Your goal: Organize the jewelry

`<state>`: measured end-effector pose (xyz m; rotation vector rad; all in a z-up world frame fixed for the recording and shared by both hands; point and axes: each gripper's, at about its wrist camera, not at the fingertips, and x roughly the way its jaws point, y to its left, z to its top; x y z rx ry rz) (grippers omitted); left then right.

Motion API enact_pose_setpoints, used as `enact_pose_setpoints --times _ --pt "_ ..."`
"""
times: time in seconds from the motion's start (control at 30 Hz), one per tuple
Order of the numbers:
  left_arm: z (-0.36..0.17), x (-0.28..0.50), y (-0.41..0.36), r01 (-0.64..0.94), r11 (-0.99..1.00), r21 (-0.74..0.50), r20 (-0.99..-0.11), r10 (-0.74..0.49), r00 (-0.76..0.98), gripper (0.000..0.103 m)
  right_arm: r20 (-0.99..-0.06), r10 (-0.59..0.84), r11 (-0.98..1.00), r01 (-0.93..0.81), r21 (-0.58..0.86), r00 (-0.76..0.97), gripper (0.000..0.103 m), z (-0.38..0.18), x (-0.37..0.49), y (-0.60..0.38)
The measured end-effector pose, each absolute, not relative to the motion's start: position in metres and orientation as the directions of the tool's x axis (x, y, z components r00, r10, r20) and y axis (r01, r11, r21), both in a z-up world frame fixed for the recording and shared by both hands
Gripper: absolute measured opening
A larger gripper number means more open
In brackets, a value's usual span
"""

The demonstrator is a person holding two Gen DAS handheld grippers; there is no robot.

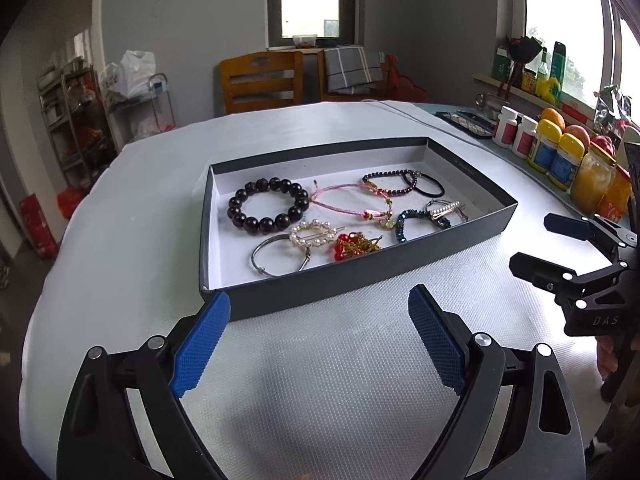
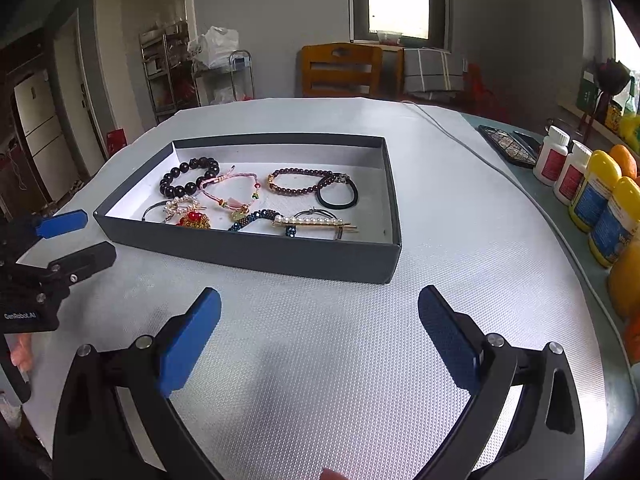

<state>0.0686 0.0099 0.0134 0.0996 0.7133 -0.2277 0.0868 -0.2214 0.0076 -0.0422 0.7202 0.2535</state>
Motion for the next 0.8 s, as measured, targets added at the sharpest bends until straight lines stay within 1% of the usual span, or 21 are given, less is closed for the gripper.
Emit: enact_pose_setpoints --times 0.17,0.4,0.57,0.67,0.8 --pt "0.01 0.066 0.008 0.23 0.972 0.042 -0.638 -0.151 0.755 0.093 -0.648 0.186 0.972 -0.233 0.012 0.739 0.097 0.009 0.085 -0.217" --pt "0.01 0.067 0.011 0.215 0.976 0.034 -0.642 -0.143 0.753 0.093 -0.607 0.165 0.973 -0.229 -0.029 0.778 0.097 0.014 0.077 -0.212" --pt "0.012 0.064 0.014 0.204 0.979 0.02 -0.626 -0.147 0.766 0.093 -0.598 0.162 0.975 -0.222 -0.027 0.785 0.097 0.015 0.076 -0.213" --pt "0.012 0.065 0.014 0.176 0.984 0.038 -0.628 -0.114 0.77 0.093 -0.602 0.158 0.977 -0.213 -0.021 0.783 0.097 0.015 0.077 -0.215" --pt "0.015 0.062 0.013 0.173 0.984 0.053 -0.611 -0.105 0.784 0.094 -0.592 0.152 0.977 -0.211 -0.03 0.792 0.097 0.016 0.075 -0.214"
